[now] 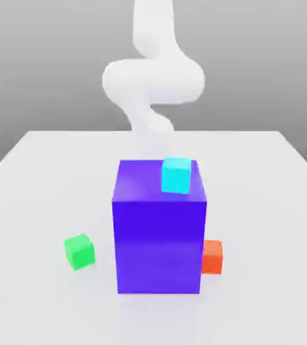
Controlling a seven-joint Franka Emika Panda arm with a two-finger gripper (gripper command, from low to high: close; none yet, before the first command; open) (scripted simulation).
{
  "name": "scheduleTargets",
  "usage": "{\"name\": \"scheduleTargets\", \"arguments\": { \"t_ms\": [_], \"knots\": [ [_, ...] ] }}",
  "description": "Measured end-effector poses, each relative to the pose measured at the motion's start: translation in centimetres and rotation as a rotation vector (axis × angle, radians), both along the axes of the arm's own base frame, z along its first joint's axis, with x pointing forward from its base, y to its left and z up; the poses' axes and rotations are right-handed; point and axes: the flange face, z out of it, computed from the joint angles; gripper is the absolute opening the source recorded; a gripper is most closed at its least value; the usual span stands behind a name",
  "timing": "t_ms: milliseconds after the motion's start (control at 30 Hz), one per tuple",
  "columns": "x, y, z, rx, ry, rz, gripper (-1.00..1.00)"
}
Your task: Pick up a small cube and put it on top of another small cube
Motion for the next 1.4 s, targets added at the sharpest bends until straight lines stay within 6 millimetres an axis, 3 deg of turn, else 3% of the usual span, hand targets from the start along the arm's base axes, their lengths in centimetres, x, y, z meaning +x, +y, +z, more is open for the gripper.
{"name": "scheduleTargets", "arguments": {
  "t_ms": [267, 533, 667, 800, 1033, 1100, 1200, 1233, 1400],
  "knots": [
    [8.7, -7.0, -9.0, 0.143, 0.171, -0.277, 0.00],
    [13.8, -15.4, -20.2, 0.274, 0.324, -0.570, 0.00],
    [14.5, -20.6, -26.6, 0.338, 0.394, -0.738, 0.00],
    [14.7, -24.2, -33.4, 0.393, 0.466, -0.883, 0.00],
    [12.2, -30.6, -45.9, 0.482, 0.584, -1.159, 0.00],
    [11.3, -31.9, -49.5, 0.499, 0.608, -1.220, 0.00],
    [11.0, -32.3, -54.4, 0.504, 0.616, -1.238, 0.00],
    [10.9, -32.3, -55.5, 0.504, 0.616, -1.239, -1.00],
    [10.9, -32.3, -55.5, 0.505, 0.614, -1.239, -1.00]
  ]
}}
